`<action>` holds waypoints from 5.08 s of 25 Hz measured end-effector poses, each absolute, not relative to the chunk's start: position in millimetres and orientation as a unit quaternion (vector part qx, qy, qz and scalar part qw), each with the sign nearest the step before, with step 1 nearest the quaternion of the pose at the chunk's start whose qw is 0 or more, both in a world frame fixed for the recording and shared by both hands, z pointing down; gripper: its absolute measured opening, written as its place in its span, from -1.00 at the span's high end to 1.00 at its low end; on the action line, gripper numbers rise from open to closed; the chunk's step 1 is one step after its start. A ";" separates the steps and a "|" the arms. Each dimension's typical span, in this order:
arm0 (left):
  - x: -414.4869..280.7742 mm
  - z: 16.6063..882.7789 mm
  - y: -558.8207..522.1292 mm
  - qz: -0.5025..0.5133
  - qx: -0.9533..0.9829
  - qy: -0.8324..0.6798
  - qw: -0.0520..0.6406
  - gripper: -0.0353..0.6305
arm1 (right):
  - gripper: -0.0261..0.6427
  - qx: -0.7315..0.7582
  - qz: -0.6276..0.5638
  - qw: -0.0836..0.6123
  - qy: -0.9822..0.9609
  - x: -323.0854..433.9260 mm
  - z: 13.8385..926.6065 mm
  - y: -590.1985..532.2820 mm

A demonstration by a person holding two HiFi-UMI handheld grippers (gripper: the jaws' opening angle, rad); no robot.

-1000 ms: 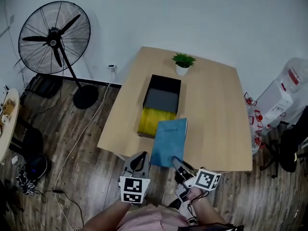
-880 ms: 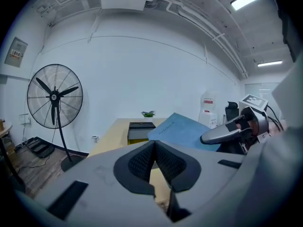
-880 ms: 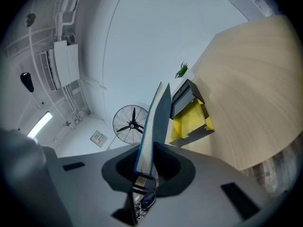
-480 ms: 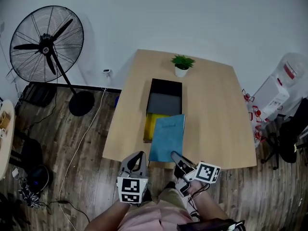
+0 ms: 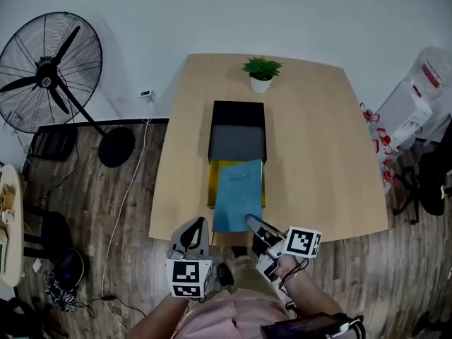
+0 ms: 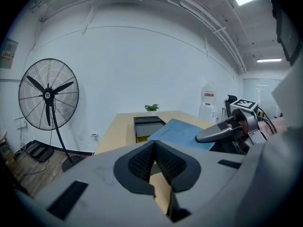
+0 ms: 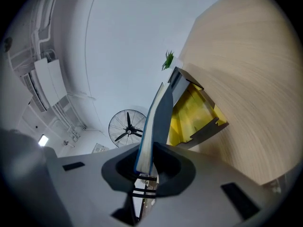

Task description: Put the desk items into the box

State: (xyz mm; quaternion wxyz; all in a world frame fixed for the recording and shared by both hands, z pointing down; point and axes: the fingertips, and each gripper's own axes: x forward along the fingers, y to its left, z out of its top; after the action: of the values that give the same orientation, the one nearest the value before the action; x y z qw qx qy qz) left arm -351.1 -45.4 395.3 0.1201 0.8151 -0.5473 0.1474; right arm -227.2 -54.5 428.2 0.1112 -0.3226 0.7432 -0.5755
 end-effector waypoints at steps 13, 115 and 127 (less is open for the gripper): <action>-336.8 403.9 -71.4 0.157 0.819 -0.534 0.136 0.86 | 0.75 -0.319 -0.680 0.128 0.648 -215.6 475.1 -70.0; -348.9 398.3 -89.6 0.134 0.800 -0.568 0.137 0.87 | 0.91 -0.351 -0.513 -0.078 0.779 -263.5 470.7 -97.3; -353.8 283.9 -69.0 0.054 0.813 -0.579 0.045 0.87 | 0.92 -0.377 -0.275 -0.015 0.884 -276.7 328.5 -79.1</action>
State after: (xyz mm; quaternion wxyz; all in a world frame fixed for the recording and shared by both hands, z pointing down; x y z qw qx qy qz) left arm -353.8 -69.0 283.9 0.0446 0.8127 -0.5785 0.0539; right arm -276.7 -79.1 328.5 -0.0154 -0.3768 0.8845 -0.2748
